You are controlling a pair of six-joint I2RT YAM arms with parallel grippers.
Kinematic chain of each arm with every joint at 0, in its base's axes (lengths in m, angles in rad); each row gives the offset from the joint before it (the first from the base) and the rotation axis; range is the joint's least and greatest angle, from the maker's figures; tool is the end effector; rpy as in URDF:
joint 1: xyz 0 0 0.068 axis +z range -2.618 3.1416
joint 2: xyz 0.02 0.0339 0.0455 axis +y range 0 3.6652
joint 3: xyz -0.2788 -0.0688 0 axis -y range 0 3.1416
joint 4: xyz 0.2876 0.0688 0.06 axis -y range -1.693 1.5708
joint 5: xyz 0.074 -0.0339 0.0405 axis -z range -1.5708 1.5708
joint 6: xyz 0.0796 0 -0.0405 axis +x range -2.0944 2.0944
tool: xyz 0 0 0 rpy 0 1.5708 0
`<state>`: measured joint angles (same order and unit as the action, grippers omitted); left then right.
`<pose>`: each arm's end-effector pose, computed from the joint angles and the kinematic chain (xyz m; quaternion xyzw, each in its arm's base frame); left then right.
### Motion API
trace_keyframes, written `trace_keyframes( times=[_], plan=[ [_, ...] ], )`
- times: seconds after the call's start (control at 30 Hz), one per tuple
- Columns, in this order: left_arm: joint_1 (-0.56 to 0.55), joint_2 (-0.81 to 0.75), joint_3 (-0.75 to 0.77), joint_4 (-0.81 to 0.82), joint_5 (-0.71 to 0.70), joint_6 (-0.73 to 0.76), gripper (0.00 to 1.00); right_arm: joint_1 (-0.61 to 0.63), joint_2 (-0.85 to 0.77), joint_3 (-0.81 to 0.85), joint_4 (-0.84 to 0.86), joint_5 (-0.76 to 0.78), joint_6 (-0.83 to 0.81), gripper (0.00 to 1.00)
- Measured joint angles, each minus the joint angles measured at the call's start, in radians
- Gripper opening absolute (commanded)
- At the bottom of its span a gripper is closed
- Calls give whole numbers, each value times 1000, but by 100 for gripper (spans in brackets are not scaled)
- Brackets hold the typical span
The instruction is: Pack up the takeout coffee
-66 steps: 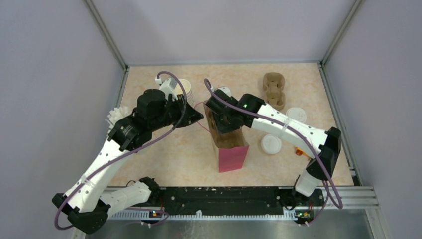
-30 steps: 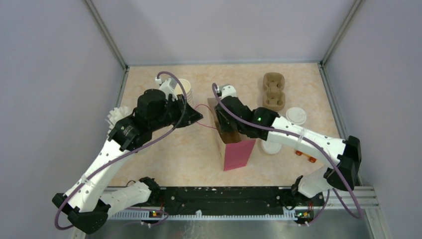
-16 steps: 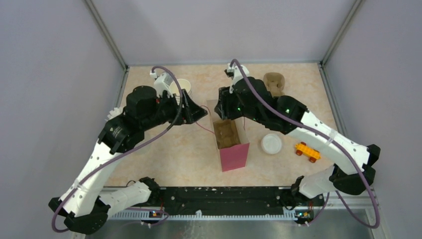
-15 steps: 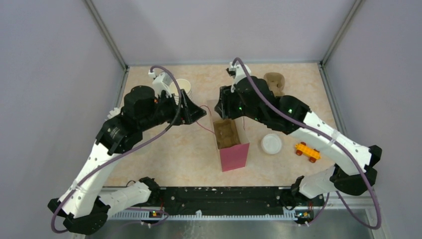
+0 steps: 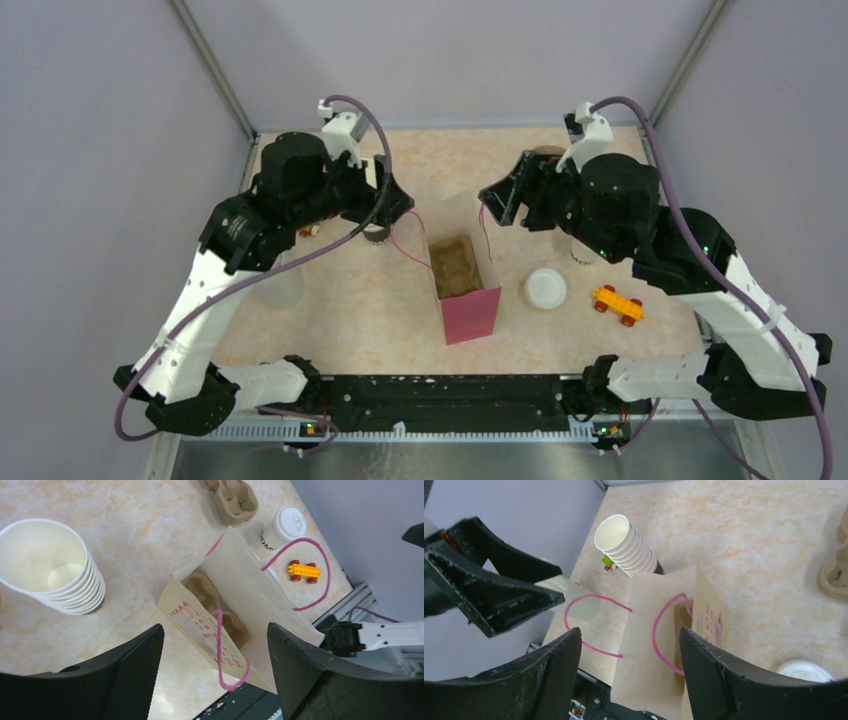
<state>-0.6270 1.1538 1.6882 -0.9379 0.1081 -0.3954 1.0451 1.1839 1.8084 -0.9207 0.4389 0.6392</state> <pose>0.2094 -0.1624 0.5064 0.1258 0.8242 -0.3085 0.4579 0.1561 0.2016 0.5459 -0.0312 0.7944 0.3168 0.5172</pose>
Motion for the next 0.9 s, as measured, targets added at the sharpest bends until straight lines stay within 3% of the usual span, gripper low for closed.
trace_keyframes(
  times=[0.3,0.7,0.87,0.9],
  plan=[
    [0,258,89,53,120,232,80,0,-206,-285,14,24,43,70],
    [0,438,34,157,158,446,75,0,-352,-310,-8,106,27,70],
    [0,529,49,176,148,505,63,0,-362,-309,-10,150,-3,70],
    [0,544,49,176,144,518,54,0,-361,-309,-14,158,-2,70]
  ],
)
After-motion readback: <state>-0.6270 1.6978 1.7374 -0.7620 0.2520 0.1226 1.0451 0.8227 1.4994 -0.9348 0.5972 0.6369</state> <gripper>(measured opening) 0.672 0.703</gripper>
